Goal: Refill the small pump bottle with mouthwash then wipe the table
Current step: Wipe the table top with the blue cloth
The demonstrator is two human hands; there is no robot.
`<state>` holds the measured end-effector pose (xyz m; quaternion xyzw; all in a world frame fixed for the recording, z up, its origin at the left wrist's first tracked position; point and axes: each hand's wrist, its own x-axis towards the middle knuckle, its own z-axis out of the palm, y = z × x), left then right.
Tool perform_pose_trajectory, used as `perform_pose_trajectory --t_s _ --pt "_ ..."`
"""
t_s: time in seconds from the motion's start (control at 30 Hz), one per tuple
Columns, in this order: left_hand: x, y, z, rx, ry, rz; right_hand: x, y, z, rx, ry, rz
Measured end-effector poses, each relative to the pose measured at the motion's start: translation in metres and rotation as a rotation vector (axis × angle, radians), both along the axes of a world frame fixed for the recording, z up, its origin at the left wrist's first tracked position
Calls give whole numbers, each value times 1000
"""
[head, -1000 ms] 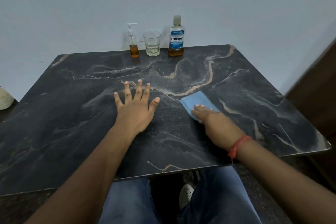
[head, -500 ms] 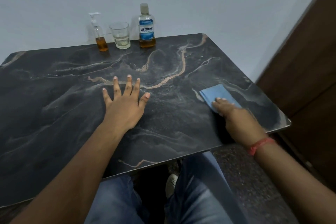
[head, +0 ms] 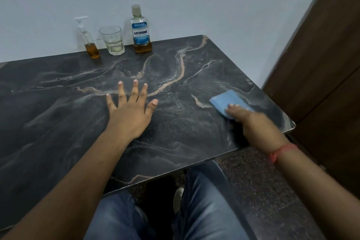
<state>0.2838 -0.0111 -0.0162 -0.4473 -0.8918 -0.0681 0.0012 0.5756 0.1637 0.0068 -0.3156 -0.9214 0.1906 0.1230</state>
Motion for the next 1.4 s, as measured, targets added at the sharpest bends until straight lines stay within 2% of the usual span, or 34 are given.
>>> perform_pose_trajectory --t_s 0.07,0.2,0.23,0.3,0.33,0.4,0.5,0.6,0.67,0.7,0.77,0.8,0.83,0.87,0.93,0.97,1.03,1.07,1.1,1.13,1.23,1.27,1.37,1.4 --pt "1 1 0 -7 2 2 -13 15 4 39 -43 -127" --pt "1 -1 -1 -10 12 6 -57 -8 -19 7 -36 257" --pt "0 -2 -1 -12 10 14 -65 0 -15 -25 -42 253" --pt "-5 -7 0 -19 9 34 -82 23 -2 -68 -8 48" --pt "-7 -10 0 -23 9 44 -91 29 2 -17 -30 -31" --pt "-11 -15 0 -29 14 61 -112 14 1 187 -86 55" --pt "-18 -21 2 -31 18 81 -145 -15 -10 206 -97 409" --pt "-26 -27 7 -19 20 88 -174 5 4 -19 -79 164" --pt "-31 -36 10 -18 30 103 -191 6 14 -1 -167 66" --pt "-34 -40 11 -24 31 113 -194 -5 9 84 -221 172" --pt "-41 -50 12 -31 30 143 -192 -29 -5 243 -140 387" --pt "-45 -55 13 -30 30 161 -191 -38 -6 218 -129 493" --pt "-50 -60 14 -29 28 173 -195 -35 -11 128 -90 488" --pt "-53 -65 15 -27 23 178 -198 -27 -9 35 -36 361" --pt "-59 -76 17 -13 16 199 -195 -31 -4 162 -55 271" --pt "-62 -82 18 -1 18 212 -195 -47 -4 170 -35 318" --pt "-68 -93 20 15 18 236 -193 -90 -17 127 58 603" --pt "-70 -98 21 26 19 247 -193 -115 -23 13 -4 742" --pt "-72 -102 21 38 21 256 -196 -123 -28 15 10 850" --pt "-74 -106 23 47 25 263 -201 -122 -20 2 -1 824" --pt "-76 -120 26 60 26 281 -214 -114 -17 -54 9 520" --pt "-76 -126 26 64 30 288 -214 -129 -19 -64 24 532" --pt "-78 -147 23 75 40 327 -213 -182 -36 -70 40 815" --pt "-80 -157 22 77 30 351 -215 -185 -35 -85 68 825"
